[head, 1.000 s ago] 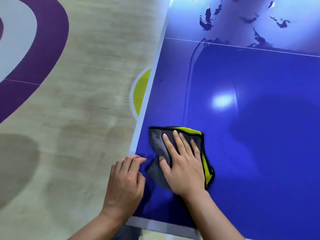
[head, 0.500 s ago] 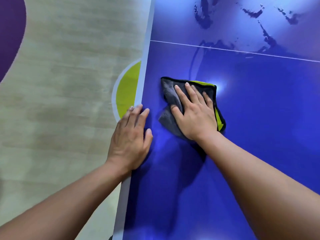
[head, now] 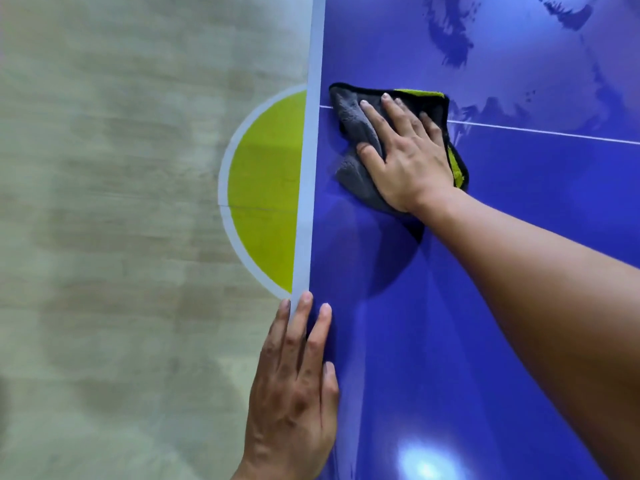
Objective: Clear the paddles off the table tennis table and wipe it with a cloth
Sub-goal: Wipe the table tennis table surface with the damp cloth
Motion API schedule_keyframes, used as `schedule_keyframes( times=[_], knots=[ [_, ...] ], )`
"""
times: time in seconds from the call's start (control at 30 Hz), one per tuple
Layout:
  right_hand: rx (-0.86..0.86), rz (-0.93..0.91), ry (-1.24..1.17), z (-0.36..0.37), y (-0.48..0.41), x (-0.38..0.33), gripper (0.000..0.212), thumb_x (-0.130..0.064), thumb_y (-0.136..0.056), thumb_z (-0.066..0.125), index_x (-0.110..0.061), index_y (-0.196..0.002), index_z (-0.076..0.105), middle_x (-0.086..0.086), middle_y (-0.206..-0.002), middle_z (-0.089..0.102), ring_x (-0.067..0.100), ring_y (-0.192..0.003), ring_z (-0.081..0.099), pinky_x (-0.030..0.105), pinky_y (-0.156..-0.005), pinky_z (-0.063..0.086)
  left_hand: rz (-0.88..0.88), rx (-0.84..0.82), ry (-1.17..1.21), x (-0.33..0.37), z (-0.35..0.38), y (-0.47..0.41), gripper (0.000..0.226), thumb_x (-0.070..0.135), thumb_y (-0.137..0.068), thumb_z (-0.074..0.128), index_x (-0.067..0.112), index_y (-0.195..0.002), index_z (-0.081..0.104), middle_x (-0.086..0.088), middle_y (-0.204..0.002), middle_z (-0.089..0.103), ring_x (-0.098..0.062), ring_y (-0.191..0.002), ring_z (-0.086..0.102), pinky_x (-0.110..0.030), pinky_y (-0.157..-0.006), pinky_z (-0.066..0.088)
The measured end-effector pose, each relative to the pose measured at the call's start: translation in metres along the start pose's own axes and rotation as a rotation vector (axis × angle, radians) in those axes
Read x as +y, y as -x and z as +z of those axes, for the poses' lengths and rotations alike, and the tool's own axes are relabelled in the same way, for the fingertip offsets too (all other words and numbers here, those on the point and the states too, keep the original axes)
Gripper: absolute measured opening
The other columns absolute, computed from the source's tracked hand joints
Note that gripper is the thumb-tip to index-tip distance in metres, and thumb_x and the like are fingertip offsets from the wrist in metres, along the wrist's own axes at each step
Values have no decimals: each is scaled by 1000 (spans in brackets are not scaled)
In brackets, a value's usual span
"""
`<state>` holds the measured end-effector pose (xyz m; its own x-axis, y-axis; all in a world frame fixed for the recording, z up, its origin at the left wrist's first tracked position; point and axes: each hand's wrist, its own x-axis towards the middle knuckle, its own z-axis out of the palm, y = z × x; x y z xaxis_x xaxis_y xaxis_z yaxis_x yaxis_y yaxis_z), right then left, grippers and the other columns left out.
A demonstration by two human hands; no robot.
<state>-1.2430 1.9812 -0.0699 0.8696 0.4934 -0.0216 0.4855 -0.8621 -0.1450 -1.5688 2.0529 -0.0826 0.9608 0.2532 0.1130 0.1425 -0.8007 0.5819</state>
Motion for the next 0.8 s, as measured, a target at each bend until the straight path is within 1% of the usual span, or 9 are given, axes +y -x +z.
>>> schedule_keyframes(
  times=[0.13, 0.27, 0.37, 0.43, 0.5, 0.63, 0.7, 0.8],
  knots=[
    [9, 4, 0, 5, -24, -7, 61, -56, -102, 27, -42, -161, 18, -4, -171, 13, 11, -157, 9, 40, -127, 3, -3, 22, -12, -3, 5, 0, 59, 19, -91, 45, 12, -150, 45, -5, -163, 30, -31, -152, 26, -45, -113, 35],
    [1, 33, 27, 6, -28, -7, 61, -55, -103, 26, -41, -161, 16, -2, -171, 11, 12, -157, 9, 42, -127, 3, 6, 30, 7, -2, 5, 0, 57, 20, -93, 44, 12, -149, 46, -5, -163, 32, -30, -151, 27, -46, -112, 36],
    [0, -44, 11, 10, -11, -30, 61, -55, -102, 26, -42, -161, 17, -2, -171, 11, 11, -157, 8, 44, -127, 3, 8, 17, 44, -2, 2, -2, 56, 22, -96, 41, 12, -150, 44, -5, -163, 30, -27, -153, 24, -45, -116, 33],
    [-13, -103, -1, 14, 10, -51, 62, -55, -101, 25, -43, -161, 17, -4, -171, 12, 10, -157, 7, 44, -127, 2, -8, 11, 98, -2, -2, -1, 54, 22, -98, 38, 11, -150, 44, -5, -162, 32, -25, -152, 25, -46, -118, 31],
    [-7, -121, -4, 17, 39, -67, 62, -55, -100, 26, -43, -160, 19, -4, -171, 13, 10, -157, 7, 44, -127, 3, -23, 28, 136, -2, -7, 2, 51, 21, -98, 37, 8, -147, 46, -7, -158, 38, -25, -147, 34, -46, -118, 31],
    [-1, -131, -14, 21, 107, -90, 60, -53, -101, 28, -42, -160, 22, -4, -171, 15, 11, -157, 10, 45, -127, 3, -122, 83, 159, -2, -18, 21, 49, 22, -99, 36, 5, -144, 47, -9, -145, 50, -26, -134, 47, -40, -113, 35],
    [0, -140, -21, 22, 143, -100, 59, -51, -102, 29, -42, -160, 24, -4, -171, 16, 11, -157, 10, 45, -127, 3, -141, 47, 145, -4, -24, 45, 49, 21, -99, 36, 5, -144, 46, -9, -141, 54, -27, -128, 49, -41, -110, 37],
    [13, -136, -33, 24, 206, -117, 58, -50, -103, 32, -40, -159, 27, -4, -170, 18, 11, -157, 12, 44, -127, 4, -102, -43, 114, -11, -33, 100, 53, 27, -98, 32, 6, -145, 45, -9, -138, 56, -27, -124, 52, -42, -107, 40]
  ],
)
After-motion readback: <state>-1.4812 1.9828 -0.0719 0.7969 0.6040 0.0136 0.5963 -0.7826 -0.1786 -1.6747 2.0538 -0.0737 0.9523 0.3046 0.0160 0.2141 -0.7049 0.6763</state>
